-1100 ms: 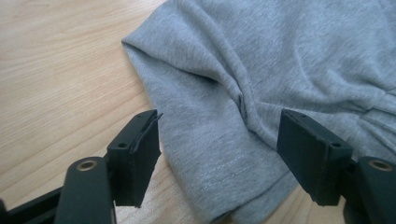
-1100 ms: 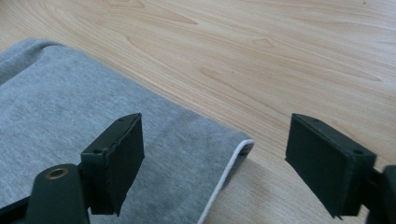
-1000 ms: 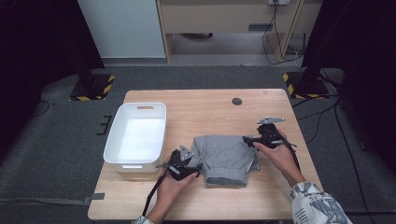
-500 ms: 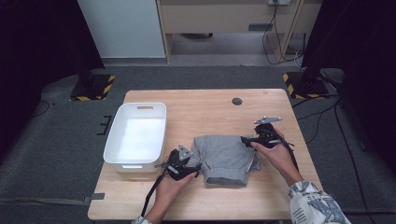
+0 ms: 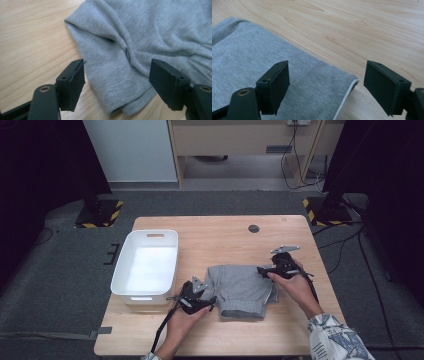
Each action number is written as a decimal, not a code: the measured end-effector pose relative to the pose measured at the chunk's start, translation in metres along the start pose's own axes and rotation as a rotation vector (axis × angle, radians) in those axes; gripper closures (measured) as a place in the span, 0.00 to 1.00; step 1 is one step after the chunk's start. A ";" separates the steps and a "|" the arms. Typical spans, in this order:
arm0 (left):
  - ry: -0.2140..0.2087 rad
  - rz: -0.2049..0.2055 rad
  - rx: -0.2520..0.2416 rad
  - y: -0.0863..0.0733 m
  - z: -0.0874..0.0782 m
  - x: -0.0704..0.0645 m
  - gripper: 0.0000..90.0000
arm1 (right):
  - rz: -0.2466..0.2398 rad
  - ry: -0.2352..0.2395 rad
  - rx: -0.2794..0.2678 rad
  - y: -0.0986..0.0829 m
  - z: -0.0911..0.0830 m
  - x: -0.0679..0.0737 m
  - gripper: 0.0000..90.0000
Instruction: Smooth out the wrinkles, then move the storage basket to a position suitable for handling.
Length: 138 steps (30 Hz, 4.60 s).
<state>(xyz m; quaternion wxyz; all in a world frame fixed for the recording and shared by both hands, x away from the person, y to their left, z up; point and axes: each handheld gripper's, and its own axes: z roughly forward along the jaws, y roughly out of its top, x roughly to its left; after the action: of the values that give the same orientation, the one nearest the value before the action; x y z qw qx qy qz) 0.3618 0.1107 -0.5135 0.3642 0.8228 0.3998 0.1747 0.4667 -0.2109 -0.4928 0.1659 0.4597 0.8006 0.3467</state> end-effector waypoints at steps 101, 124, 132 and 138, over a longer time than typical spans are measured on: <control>0.221 -0.194 -0.146 0.005 -0.145 0.180 0.22 | -0.124 0.293 -0.120 0.109 0.049 0.219 0.48; 0.312 -0.253 -0.145 -0.019 -0.152 0.208 0.27 | -0.109 0.283 -0.126 0.107 0.070 0.252 0.38; 0.335 -0.263 -0.132 -0.029 -0.153 0.216 0.27 | -0.117 0.266 -0.104 0.105 0.080 0.257 0.37; 0.339 -0.285 -0.126 -0.036 -0.152 0.220 0.32 | -0.113 0.268 -0.088 0.103 0.084 0.258 0.37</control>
<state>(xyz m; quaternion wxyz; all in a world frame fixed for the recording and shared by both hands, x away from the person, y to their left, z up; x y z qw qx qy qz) 0.3908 0.3685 -0.4385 0.3636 0.6925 0.5555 0.2821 0.4452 0.0775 -0.4655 0.0970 0.3558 0.8243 0.4297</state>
